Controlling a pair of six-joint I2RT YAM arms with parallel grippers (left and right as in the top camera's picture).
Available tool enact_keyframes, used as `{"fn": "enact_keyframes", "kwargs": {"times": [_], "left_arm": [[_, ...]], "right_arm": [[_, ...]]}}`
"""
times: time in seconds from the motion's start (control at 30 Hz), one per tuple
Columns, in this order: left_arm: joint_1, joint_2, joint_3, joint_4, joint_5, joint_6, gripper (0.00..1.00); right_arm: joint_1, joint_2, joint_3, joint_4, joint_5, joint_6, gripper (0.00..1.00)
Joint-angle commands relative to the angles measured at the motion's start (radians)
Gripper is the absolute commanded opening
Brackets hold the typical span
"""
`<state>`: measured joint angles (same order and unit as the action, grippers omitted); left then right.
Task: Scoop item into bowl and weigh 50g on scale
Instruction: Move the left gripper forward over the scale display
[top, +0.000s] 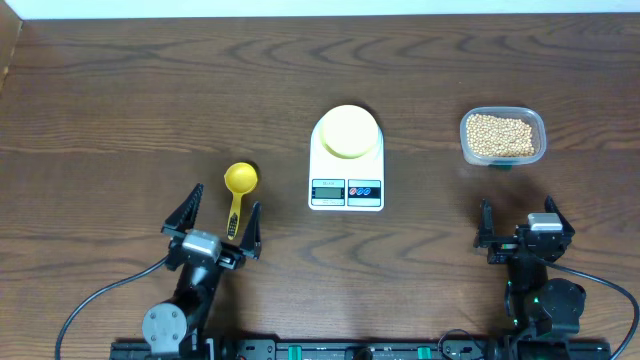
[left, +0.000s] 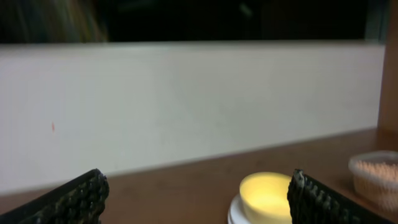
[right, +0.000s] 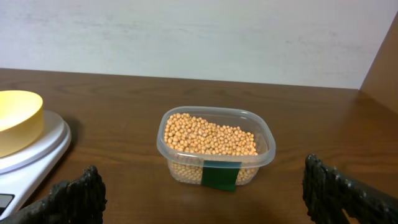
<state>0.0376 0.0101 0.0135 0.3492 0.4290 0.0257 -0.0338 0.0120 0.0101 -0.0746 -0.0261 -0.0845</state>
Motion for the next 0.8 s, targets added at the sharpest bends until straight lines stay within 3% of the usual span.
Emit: {"fn": "enact_keyframes", "kwargs": {"times": [0.0, 0.1, 0.2, 0.47, 0.53, 0.67, 0.77], "left_arm": [[0.003, -0.001, 0.086, 0.019, 0.027, 0.018, 0.94], [0.003, 0.065, 0.213, -0.037, 0.035, 0.017, 0.94], [0.003, 0.166, 0.362, -0.194, 0.043, 0.013, 0.94], [0.003, 0.575, 0.851, -0.875, 0.011, -0.002, 0.94], [0.002, 0.682, 0.962, -1.013, 0.077, -0.002, 0.94], [0.002, 0.822, 1.073, -1.124, 0.363, -0.031, 0.94], [0.002, 0.885, 1.078, -1.075, 0.318, -0.092, 0.94]], "right_arm": [[0.008, -0.007, -0.005, 0.000, 0.009, 0.001, 0.99], [0.008, -0.007, -0.005, 0.000, 0.009, 0.001, 0.99], [0.008, -0.007, -0.005, 0.000, 0.009, 0.001, 0.99], [0.008, -0.007, -0.005, 0.000, 0.009, 0.001, 0.99], [0.008, -0.007, -0.005, 0.000, 0.009, 0.001, 0.99], [0.008, -0.007, -0.005, 0.000, 0.009, 0.001, 0.99], [0.008, -0.007, -0.005, 0.000, 0.009, 0.001, 0.99]]}}
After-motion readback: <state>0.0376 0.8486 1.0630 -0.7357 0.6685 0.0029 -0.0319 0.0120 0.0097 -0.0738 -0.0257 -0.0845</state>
